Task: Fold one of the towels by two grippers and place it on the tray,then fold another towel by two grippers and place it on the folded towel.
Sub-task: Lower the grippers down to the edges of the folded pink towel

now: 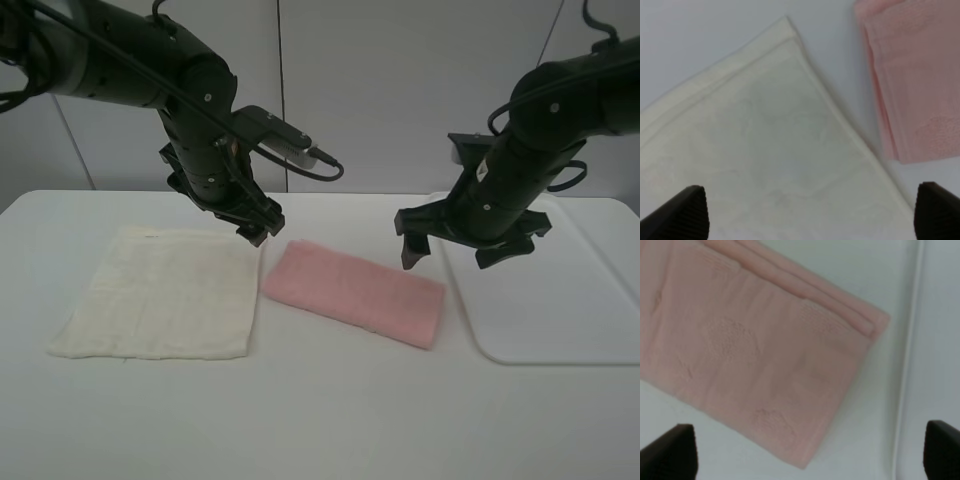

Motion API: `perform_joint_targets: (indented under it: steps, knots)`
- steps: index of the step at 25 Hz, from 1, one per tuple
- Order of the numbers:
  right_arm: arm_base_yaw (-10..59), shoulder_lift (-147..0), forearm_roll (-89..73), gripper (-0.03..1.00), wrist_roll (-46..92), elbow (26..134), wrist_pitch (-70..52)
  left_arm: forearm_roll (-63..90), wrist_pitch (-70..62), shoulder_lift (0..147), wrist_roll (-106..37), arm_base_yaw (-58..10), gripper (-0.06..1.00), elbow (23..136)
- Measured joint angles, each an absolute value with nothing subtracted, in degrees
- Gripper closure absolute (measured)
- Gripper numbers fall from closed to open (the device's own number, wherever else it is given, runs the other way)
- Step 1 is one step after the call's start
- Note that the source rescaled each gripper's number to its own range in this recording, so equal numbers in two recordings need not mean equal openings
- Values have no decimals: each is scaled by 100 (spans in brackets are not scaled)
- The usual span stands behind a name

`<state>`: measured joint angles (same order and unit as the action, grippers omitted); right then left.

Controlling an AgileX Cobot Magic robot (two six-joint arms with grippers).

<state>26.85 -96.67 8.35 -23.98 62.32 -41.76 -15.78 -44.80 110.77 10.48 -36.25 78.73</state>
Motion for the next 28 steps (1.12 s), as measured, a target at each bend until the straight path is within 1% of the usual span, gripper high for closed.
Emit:
perform_joint_targets:
  steps: [7, 11, 15, 21, 28]
  knots:
    - [2685, -9667, 841, 2, -3182, 6232, -4158, -1003, -4369, 11077, 1380, -3536, -6, 7873]
    - [2685, -9833, 847, 2, -3395, 6232, -4126, -181, -4369, 11077, 1289, -3154, -6, 7873]
    - [2685, -10156, 828, 2, -3431, 6232, -4083, 759, -4457, 11232, 706, -2801, -6, 7987]
    - [2685, -10331, 823, 2, -3431, 6232, -4024, 1104, -5025, 12017, 376, -2749, -6, 8763]
    - [2685, -10336, 823, 2, -3431, 6232, -4020, 522, -5622, 12797, 657, -2749, -6, 9887]
